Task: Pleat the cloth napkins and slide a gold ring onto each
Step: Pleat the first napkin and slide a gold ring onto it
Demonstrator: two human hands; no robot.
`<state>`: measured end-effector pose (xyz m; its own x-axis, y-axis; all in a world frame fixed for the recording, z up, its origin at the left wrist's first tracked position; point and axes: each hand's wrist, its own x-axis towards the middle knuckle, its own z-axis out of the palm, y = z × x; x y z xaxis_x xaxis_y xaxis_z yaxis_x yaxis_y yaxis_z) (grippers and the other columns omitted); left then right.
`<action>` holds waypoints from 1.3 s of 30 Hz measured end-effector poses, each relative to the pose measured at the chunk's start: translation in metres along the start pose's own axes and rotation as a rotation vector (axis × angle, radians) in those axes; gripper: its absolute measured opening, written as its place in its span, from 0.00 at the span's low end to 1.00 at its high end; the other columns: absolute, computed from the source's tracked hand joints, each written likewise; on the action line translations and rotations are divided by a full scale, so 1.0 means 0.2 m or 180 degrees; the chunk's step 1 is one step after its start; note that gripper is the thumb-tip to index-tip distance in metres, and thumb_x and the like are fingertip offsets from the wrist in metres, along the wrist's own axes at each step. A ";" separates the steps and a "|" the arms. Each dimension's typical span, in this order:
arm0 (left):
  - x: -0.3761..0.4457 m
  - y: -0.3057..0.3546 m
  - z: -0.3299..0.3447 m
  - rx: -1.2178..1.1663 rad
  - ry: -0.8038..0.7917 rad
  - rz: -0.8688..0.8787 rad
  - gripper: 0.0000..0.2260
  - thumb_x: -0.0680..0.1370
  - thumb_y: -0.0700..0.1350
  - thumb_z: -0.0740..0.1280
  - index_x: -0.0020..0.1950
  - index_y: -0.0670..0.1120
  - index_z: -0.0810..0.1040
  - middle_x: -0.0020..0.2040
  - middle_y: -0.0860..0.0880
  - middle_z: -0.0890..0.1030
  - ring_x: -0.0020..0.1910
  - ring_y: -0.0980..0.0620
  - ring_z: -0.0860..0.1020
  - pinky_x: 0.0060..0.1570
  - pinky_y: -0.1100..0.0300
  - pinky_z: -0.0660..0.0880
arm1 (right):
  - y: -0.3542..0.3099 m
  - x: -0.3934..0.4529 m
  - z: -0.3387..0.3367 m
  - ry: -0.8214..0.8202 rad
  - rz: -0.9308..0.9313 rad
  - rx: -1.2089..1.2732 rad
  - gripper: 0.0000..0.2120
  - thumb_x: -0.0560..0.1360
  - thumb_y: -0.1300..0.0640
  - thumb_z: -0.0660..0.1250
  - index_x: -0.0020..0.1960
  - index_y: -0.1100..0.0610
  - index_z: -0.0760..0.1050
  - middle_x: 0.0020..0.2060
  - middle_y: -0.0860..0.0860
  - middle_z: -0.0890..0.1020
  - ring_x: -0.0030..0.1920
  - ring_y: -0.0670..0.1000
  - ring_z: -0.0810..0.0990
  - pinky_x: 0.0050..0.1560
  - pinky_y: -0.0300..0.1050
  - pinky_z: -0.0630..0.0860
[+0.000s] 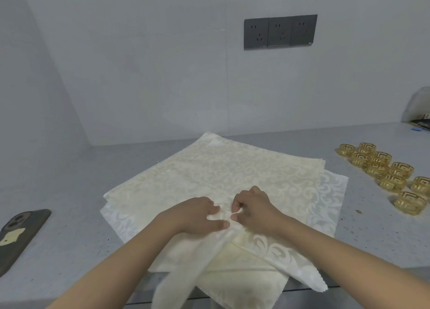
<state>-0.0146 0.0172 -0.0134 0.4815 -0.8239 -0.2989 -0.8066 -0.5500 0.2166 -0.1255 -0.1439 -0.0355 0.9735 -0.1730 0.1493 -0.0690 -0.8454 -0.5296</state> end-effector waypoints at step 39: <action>0.13 -0.11 0.22 -0.0182 0.2010 0.1418 0.19 0.77 0.49 0.61 0.68 0.50 0.74 0.52 0.55 0.84 0.46 0.57 0.79 0.50 0.72 0.68 | 0.24 -0.01 0.07 0.0996 -0.1464 -0.0335 0.12 0.76 0.49 0.62 0.56 0.47 0.80 0.57 0.44 0.81 0.48 0.43 0.79 0.47 0.29 0.69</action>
<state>0.0007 0.0141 -0.0666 0.2338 -0.8814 0.4105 -0.9593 -0.1404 0.2450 -0.1279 -0.1767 -0.0734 0.7986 0.0970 0.5940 0.3101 -0.9122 -0.2679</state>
